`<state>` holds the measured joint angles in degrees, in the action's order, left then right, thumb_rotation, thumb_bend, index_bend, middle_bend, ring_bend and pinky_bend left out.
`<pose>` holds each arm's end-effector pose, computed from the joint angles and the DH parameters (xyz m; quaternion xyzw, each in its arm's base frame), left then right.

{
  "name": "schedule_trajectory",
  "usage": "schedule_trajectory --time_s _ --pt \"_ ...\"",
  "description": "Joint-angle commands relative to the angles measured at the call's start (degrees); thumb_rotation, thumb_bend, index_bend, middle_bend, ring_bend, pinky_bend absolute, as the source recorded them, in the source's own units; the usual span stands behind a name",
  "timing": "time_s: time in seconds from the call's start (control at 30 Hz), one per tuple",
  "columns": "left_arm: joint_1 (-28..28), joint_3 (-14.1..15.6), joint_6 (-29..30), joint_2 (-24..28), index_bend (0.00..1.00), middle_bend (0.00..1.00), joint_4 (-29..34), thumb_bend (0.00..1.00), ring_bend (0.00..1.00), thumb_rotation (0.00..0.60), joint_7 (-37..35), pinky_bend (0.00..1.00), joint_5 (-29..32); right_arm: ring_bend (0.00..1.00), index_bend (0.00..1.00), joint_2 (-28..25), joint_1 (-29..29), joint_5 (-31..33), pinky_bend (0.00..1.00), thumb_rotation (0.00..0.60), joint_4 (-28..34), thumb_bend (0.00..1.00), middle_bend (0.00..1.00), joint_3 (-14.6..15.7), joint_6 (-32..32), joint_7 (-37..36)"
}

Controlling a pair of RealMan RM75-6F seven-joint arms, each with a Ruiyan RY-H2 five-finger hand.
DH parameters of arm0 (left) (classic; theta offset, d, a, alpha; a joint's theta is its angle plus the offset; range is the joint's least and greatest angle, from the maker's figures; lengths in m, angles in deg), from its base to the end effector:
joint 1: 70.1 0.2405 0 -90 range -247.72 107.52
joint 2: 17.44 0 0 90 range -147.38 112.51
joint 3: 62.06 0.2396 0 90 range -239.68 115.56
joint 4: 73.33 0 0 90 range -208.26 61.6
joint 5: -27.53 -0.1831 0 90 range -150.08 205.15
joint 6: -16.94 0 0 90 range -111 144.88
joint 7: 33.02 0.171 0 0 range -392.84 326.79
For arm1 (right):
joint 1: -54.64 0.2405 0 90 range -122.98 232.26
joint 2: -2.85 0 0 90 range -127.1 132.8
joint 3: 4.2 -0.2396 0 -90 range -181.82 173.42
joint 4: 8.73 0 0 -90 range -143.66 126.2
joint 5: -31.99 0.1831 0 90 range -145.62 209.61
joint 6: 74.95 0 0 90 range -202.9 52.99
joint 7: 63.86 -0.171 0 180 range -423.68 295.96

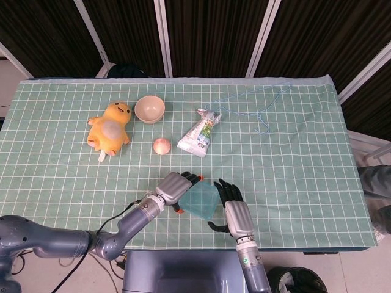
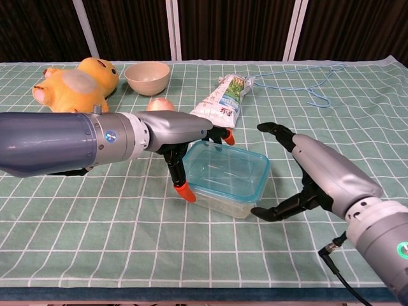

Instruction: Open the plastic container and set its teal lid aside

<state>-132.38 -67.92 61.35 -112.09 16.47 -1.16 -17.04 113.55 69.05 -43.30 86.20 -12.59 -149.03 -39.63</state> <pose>-0.0385 0.3197 -0.0797 -0.8525 -0.3490 -0.2803 0.2699 -0.1184 -0.2279 -0.0456 0.5631 -0.5427 0.4737 0.4051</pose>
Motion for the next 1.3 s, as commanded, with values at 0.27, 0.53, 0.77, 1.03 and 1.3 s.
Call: schedule_trajectory --time_s 0.27,0.53,0.77,1.03,1.3 --pt "-0.7 0.2 0.3 -0.1 0.13 0.23 0.1 0.08 0.20 0.600 -0.4 0.39 0.1 0.00 0.00 1.1 0.5 1.5 0.00 0.600 -0.2 0.25 0.00 -0.6 -0.6 -0.6" --pt "-1.2 0.6 -0.1 0.3 0.13 0.22 0.4 0.07 0.20 0.600 -0.7 0.39 0.4 0.00 0.00 2.1 1.0 1.9 0.00 0.600 -1.6 0.25 0.00 -1.4 -1.2 -2.4" --pt "-1.7 0.9 -0.5 0.5 0.13 0.23 0.4 0.07 0.20 0.600 -0.8 0.39 0.5 0.00 0.00 2.7 1.1 0.4 0.00 0.600 -2.5 0.25 0.00 -1.8 -2.5 -5.5" --pt "-2.4 1.1 -0.5 0.4 0.13 0.23 0.6 0.08 0.20 0.600 -0.8 0.39 0.8 0.00 0.00 3.0 1.3 0.8 0.00 0.600 -2.1 0.25 0.00 -2.8 -3.4 -6.8" --pt "-2.7 0.9 -0.9 1.1 0.13 0.21 1.5 0.07 0.18 0.600 -1.9 0.38 0.4 0.00 0.00 2.9 1.7 0.5 0.00 0.600 -2.9 0.25 0.00 -2.6 -3.6 -7.0"
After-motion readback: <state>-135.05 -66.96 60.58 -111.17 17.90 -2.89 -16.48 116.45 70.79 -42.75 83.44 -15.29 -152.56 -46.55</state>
